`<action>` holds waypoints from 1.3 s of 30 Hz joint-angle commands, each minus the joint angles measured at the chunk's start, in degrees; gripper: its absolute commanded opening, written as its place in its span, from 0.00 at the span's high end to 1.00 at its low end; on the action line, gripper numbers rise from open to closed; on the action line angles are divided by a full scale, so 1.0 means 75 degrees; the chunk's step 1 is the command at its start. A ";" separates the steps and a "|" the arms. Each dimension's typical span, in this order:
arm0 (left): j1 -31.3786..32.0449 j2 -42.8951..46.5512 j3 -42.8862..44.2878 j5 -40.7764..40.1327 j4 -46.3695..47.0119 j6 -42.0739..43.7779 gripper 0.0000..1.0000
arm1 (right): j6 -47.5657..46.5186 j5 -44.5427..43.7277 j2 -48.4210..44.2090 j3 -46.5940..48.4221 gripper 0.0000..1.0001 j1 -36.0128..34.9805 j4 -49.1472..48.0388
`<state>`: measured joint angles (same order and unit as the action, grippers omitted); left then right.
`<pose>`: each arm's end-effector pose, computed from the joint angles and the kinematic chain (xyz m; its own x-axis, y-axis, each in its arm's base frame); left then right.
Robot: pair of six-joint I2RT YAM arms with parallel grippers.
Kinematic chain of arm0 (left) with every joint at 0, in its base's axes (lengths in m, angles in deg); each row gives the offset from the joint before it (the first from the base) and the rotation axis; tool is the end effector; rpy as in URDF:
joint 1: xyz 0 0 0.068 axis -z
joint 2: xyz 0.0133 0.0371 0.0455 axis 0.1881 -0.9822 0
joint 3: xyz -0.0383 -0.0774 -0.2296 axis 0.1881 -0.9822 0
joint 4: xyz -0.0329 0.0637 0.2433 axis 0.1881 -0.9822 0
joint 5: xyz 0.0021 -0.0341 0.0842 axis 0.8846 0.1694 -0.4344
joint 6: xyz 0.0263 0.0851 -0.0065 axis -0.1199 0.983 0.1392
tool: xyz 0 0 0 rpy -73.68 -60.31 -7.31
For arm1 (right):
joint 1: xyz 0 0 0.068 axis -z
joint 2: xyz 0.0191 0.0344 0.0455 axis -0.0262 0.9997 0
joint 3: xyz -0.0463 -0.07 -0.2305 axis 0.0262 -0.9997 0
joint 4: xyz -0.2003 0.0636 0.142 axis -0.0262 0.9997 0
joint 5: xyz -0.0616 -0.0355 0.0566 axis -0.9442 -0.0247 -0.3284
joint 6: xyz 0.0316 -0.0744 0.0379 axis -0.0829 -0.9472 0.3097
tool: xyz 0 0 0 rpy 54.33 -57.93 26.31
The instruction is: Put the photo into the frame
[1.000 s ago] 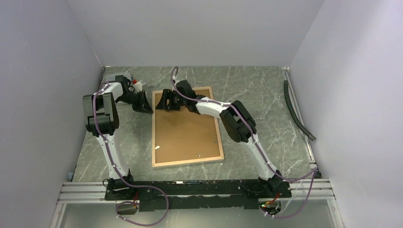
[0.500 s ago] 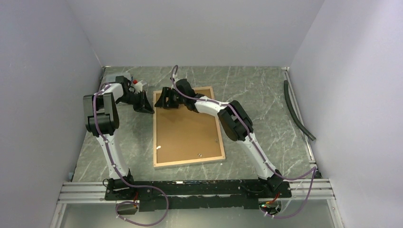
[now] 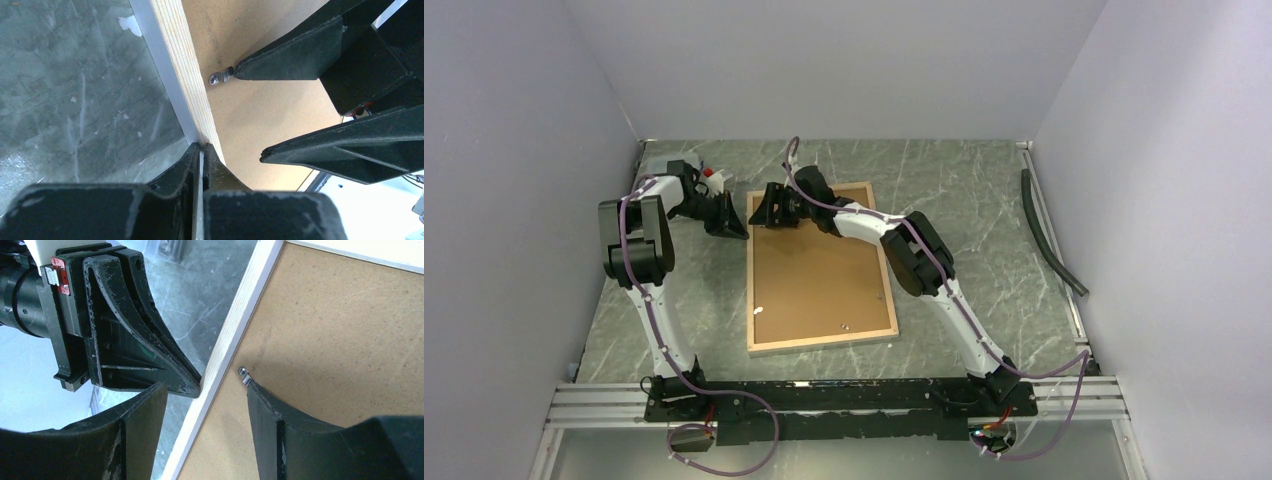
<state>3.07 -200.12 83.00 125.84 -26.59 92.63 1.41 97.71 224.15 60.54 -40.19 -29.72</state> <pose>0.4016 -0.0018 0.0900 -0.9670 -0.0658 -0.2461 0.1213 0.7304 -0.6721 0.4072 0.4109 0.1045 -0.8513 0.0751 -0.5192 -0.4269 0.4760 0.7689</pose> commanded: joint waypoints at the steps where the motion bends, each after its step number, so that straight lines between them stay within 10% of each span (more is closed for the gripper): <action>1: 0.0335 -0.0108 -0.0286 -0.0362 0.0024 0.0254 0.96 | 0.0033 0.0057 0.0336 0.0270 0.36 -0.0106 -0.0024; 32: 0.0232 0.0000 -0.0091 -0.0480 -0.0146 0.0228 0.97 | -0.0405 0.0254 -0.0313 -0.0167 0.33 0.0387 -0.0309; 39: 0.0122 -0.0192 0.0538 -0.0517 -0.0176 -0.0077 0.67 | -0.0773 0.0414 -0.0902 -0.0790 0.30 0.0733 -0.0326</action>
<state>3.25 -200.04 83.70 124.18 -27.18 92.34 -1.04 100.73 223.93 59.54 -36.65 -32.02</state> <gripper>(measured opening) 0.246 0.693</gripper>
